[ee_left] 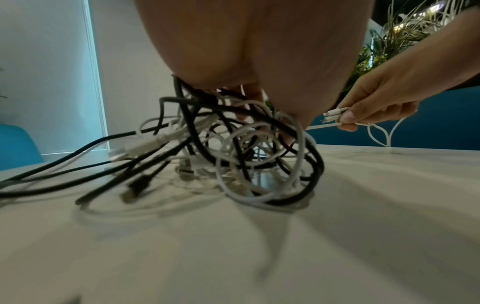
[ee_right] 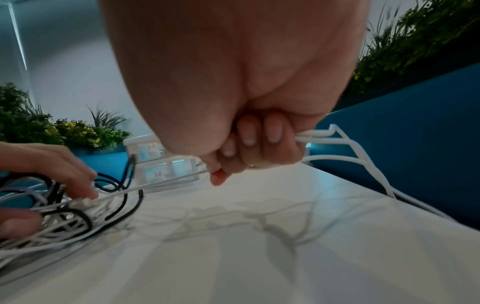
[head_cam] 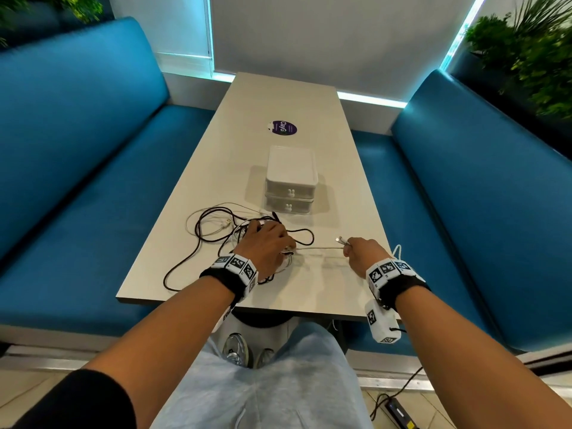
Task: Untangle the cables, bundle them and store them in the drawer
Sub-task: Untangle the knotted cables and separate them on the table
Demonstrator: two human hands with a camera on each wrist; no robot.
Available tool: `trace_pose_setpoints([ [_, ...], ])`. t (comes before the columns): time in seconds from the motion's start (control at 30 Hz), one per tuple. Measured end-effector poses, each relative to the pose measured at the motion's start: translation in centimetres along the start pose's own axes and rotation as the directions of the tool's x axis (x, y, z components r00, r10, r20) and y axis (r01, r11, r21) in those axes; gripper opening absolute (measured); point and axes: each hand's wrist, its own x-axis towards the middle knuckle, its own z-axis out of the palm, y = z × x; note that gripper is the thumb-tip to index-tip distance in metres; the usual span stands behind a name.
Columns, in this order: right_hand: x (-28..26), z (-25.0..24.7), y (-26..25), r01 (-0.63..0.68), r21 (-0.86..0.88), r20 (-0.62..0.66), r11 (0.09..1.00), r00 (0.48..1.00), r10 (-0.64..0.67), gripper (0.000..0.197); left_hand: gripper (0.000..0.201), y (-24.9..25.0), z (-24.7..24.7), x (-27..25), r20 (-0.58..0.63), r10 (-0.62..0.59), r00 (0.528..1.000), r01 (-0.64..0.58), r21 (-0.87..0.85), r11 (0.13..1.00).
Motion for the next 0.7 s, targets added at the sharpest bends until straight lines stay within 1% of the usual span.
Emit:
trace_pose_setpoints([
  [0.1, -0.1, -0.6, 1.1, -0.081, -0.027, -0.036, 0.996, 0.996, 0.080, 0.017, 0.034, 0.1, -0.6, 0.2, 0.042, -0.032, 0.999, 0.030, 0.056, 0.998],
  [0.17, -0.1, -0.6, 1.8, -0.085, -0.027, -0.024, 0.996, 0.996, 0.084, 0.018, 0.041, 0.2, -1.0, 0.3, 0.038, -0.095, 0.995, 0.091, 0.080, 0.993],
  [0.23, -0.2, -0.5, 2.0, -0.055, -0.007, -0.018, 0.998, 0.998, 0.054, 0.020, 0.053, 0.9, -1.4, 0.7, -0.002, -0.139, 0.990, 0.139, 0.048, 0.989],
  [0.3, -0.3, -0.2, 1.7, -0.022, 0.015, -0.026, 1.000, 0.999, 0.022, 0.021, 0.065, 2.1, -1.6, 1.2, -0.034, -0.091, 0.995, 0.090, -0.031, 0.995],
  [0.37, -0.4, 0.2, 1.3, 0.017, 0.029, -0.028, 0.999, 0.999, -0.017, 0.020, 0.072, 3.4, -1.3, 1.5, 0.004, 0.002, 1.000, -0.002, -0.110, 0.994],
  [0.43, -0.4, 0.6, 0.9, 0.074, 0.052, -0.026, 0.996, 0.997, -0.072, 0.022, 0.067, 4.6, -0.5, 1.8, 0.083, 0.053, 0.995, -0.043, -0.120, 0.992],
  [0.47, -0.5, 0.8, 0.8, 0.109, 0.068, -0.027, 0.992, 0.994, -0.108, 0.023, 0.059, 5.0, 0.0, 1.9, 0.109, 0.048, 0.993, -0.039, -0.083, 0.996],
  [0.57, -0.8, 1.0, 0.5, 0.200, 0.108, -0.031, 0.974, 0.980, -0.197, 0.025, 0.029, 5.4, 0.9, 2.2, 0.119, 0.000, 0.993, -0.011, 0.089, 0.996],
  [0.6, -0.9, 1.0, 0.4, 0.215, 0.110, -0.037, 0.970, 0.977, -0.212, 0.026, 0.025, 5.4, 0.9, 2.2, 0.134, -0.020, 0.991, 0.003, 0.129, 0.992],
  [0.7, -1.4, 1.1, -0.5, 0.286, 0.116, -0.090, 0.951, 0.957, -0.276, 0.026, 0.029, 5.4, 0.9, 2.4, 0.162, -0.062, 0.985, 0.038, 0.147, 0.988],
])
